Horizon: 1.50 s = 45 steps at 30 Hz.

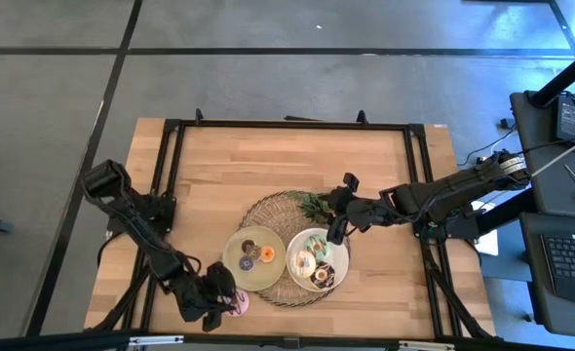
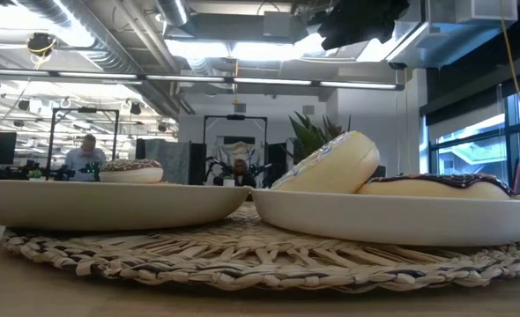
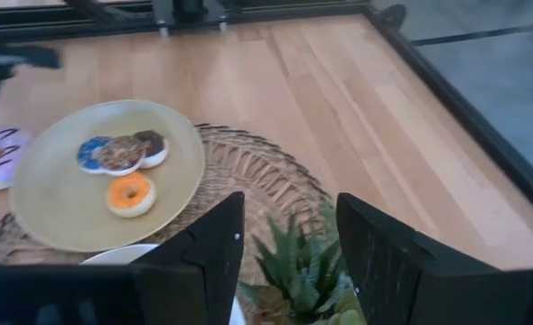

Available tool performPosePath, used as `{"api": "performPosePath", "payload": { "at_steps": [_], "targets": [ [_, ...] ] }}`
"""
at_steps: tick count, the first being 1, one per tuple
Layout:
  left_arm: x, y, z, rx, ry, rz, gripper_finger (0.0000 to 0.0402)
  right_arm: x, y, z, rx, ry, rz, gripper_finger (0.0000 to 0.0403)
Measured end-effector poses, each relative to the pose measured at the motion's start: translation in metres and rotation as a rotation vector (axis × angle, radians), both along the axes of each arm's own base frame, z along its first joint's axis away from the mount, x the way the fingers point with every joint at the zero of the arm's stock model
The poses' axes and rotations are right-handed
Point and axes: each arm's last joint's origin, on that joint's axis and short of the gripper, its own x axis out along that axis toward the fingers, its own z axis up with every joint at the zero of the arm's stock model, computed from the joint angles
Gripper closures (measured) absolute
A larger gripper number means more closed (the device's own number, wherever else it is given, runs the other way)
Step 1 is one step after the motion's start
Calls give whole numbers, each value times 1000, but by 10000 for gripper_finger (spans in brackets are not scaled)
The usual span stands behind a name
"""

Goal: Pick & Place donuts
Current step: Put the large pink donut on the white plate

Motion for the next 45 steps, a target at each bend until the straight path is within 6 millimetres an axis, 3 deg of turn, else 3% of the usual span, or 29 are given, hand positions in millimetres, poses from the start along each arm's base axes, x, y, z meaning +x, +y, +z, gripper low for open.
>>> {"api": "performPosePath", "payload": {
  "at_steps": [4, 13, 27, 35, 45],
  "targets": [
    [5, -12, 2, 52, 50, -60, 264, 0, -1, 0, -15, -5, -20, 225],
    [0, -24, -7, 173, 224, -9, 298, 0, -1, 0, 6, -15, -35, 225],
    [-1, -24, -8, 116, 267, 46, 322, 0, -1, 0, 7, -15, -34, 225],
    [1, -22, -8, 128, 273, 33, 310, 0, -1, 0, 5, -14, -32, 225],
    [-1, -21, -1, 100, 267, 26, 247, 0, -1, 0, 4, -12, -31, 225]
  ]
}}
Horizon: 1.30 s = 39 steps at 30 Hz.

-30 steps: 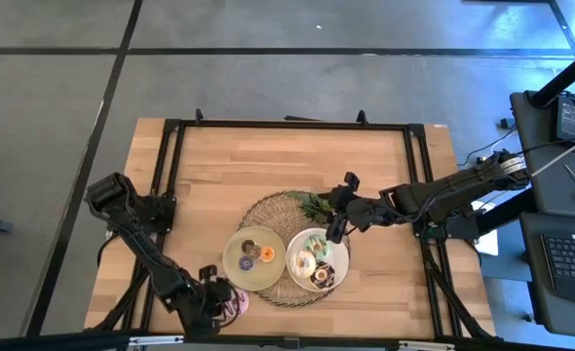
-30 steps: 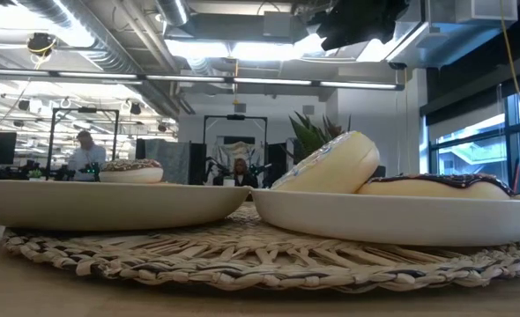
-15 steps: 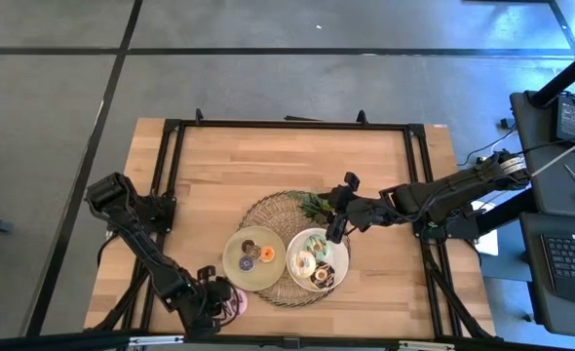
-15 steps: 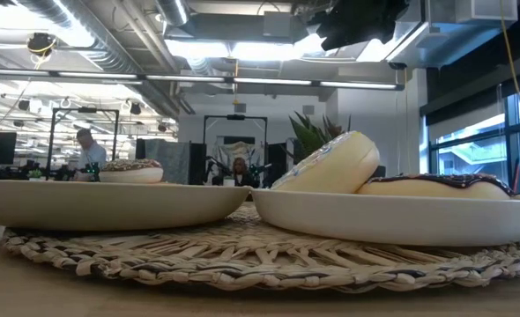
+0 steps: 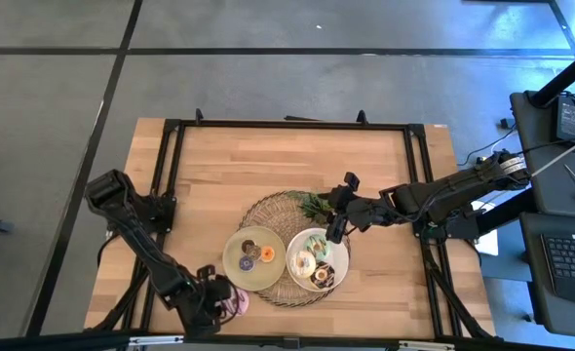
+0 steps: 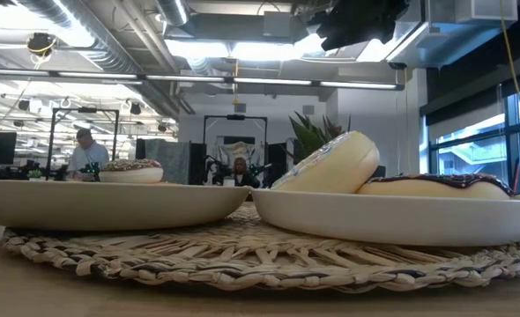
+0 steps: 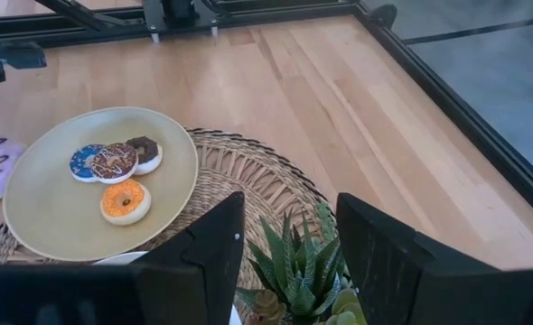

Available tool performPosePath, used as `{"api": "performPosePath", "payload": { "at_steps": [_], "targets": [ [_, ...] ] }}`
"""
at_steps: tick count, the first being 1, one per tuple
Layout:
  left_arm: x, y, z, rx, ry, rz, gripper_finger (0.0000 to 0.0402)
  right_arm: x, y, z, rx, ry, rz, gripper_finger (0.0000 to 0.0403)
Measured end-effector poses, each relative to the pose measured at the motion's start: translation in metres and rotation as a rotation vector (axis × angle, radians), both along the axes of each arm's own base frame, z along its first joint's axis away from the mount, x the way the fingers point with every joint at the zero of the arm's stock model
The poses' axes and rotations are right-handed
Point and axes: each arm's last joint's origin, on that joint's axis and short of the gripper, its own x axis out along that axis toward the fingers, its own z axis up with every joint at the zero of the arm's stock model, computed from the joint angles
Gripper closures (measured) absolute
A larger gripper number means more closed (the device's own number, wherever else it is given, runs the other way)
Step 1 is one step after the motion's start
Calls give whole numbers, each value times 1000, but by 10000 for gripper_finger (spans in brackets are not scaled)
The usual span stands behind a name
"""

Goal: Pick & Place donuts
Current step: Put the large pink donut on the white plate

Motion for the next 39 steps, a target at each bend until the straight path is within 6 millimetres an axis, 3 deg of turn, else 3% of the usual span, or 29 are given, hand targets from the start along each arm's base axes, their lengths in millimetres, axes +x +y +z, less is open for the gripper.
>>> {"api": "performPosePath", "payload": {
  "at_steps": [7, 28, 39],
  "targets": [
    [0, 4, 11, 34, -92, 40, 227, 0, 0, 0, 0, 0, 0, 225],
    [-4, 14, -14, 68, -36, 200, 209, 7, 2, -9, -28, 34, 15, 225],
    [1, 13, -12, 50, -84, 203, 210, 7, 2, -10, -51, 44, 29, 225]
  ]
}}
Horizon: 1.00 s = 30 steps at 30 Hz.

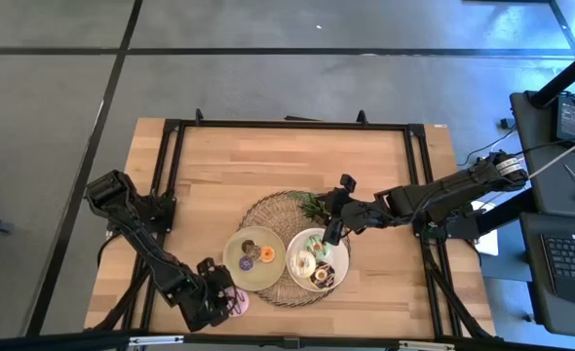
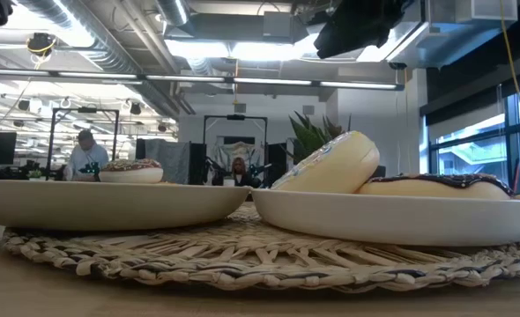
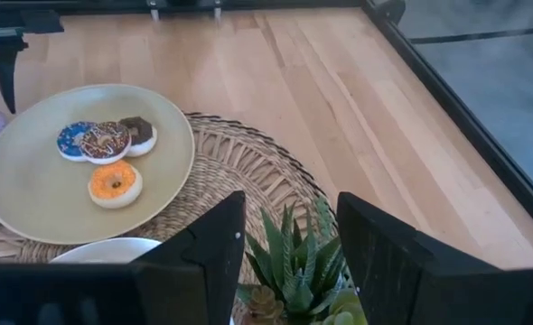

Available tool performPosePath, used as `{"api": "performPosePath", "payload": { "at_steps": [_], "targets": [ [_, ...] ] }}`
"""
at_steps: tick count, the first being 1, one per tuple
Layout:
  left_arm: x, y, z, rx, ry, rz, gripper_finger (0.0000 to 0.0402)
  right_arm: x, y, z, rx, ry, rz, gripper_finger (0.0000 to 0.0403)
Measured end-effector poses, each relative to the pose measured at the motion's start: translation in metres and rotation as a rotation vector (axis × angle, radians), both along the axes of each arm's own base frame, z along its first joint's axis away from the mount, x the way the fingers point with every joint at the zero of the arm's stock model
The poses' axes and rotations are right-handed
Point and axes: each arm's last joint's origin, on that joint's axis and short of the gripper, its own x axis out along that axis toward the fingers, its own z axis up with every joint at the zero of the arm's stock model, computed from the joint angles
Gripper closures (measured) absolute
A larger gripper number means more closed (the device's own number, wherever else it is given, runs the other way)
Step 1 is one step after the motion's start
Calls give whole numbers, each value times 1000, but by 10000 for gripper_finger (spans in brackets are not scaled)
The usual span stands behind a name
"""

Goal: Pick & Place donuts
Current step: Put the large pink donut on the white plate

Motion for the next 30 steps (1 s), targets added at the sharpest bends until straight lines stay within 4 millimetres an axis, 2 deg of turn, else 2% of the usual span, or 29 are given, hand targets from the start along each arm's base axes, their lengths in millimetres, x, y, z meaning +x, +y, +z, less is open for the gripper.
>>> {"api": "performPosePath", "payload": {
  "at_steps": [5, 13, 25, 30],
  "targets": [
    [1, 0, -2, 19, -2, -12, 210, 0, 0, 0, 0, 0, 0, 225],
    [4, -4, -19, 35, 36, -25, 210, 0, 0, 0, 0, 0, 0, 225],
    [4, -5, -19, 19, 36, -7, 211, 0, 0, 0, 0, 0, 0, 225],
    [5, -8, -19, -18, 46, -52, 237, 0, 0, 0, 0, 1, 0, 225]
  ]
}}
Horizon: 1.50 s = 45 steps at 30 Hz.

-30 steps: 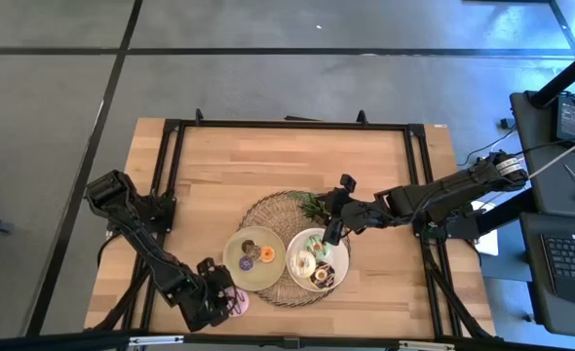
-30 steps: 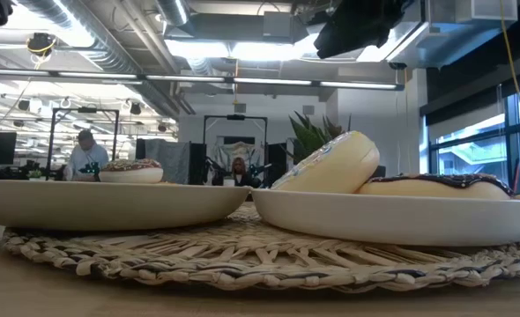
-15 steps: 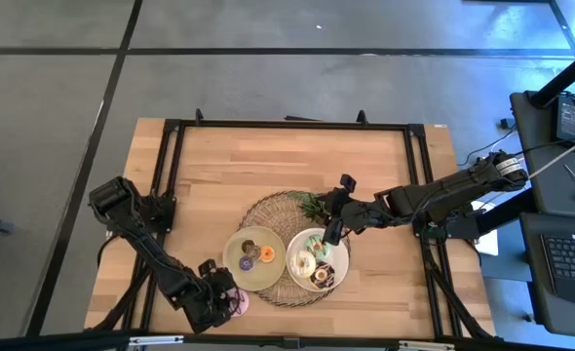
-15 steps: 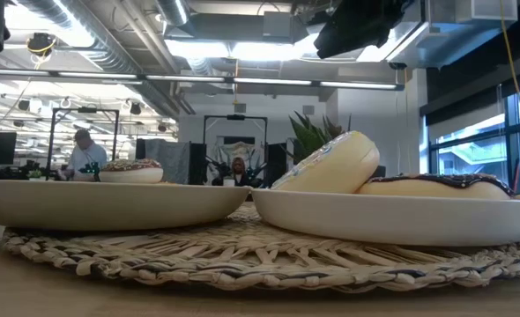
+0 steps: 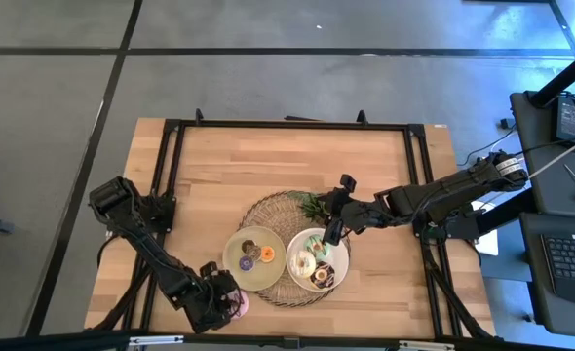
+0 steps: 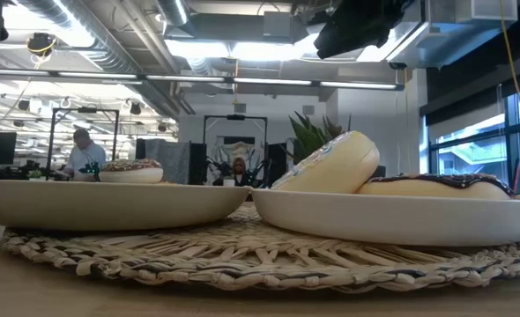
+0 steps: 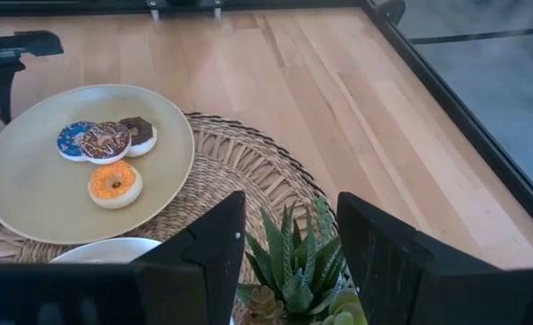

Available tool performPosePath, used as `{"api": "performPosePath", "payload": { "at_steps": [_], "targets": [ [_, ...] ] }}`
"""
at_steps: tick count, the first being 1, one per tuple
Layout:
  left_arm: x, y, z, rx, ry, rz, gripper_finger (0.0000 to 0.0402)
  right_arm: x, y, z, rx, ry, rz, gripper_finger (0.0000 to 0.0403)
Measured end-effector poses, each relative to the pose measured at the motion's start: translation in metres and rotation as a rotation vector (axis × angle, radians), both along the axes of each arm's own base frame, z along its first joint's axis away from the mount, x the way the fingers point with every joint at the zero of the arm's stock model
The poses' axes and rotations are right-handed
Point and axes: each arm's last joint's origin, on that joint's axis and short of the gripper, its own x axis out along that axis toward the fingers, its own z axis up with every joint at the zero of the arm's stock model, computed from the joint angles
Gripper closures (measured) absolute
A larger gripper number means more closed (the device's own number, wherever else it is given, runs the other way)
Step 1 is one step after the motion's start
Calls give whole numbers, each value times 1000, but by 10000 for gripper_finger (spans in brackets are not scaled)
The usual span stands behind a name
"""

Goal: Pick & Place donuts
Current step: Put the large pink donut on the white plate

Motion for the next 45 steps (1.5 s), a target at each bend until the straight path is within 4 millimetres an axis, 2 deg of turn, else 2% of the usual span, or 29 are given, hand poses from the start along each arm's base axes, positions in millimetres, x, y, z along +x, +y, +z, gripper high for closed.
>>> {"api": "performPosePath", "payload": {
  "at_steps": [12, 14, 20, 23, 25, 29, 32, 40, 45],
  "targets": [
    [2, -1, 4, -32, 30, -38, 370, 0, 0, 0, -2, 1, 1, 225],
    [2, -4, 12, -46, 25, -83, 388, 0, 0, 0, -2, 1, 2, 225],
    [5, -6, 55, -25, -132, -185, 387, 0, 0, 0, 0, 0, 0, 225],
    [7, -1, 76, 126, -285, -217, 388, 0, 0, 1, 5, -9, -2, 225],
    [9, 6, 85, 326, -392, -212, 387, 1, 0, 2, 12, -26, -3, 225],
    [15, 19, 94, 731, -529, -71, 382, 4, 1, 5, 42, -71, -15, 225],
    [24, 30, 99, 908, -553, 35, 381, 10, 4, 3, 40, -96, -8, 225],
    [58, 68, 103, 1023, -481, 169, 378, 42, 21, -11, -96, -201, 116, 225],
    [71, 86, 105, 1067, -433, 206, 375, 44, 24, -19, -103, -176, 126, 225]
  ]
}}
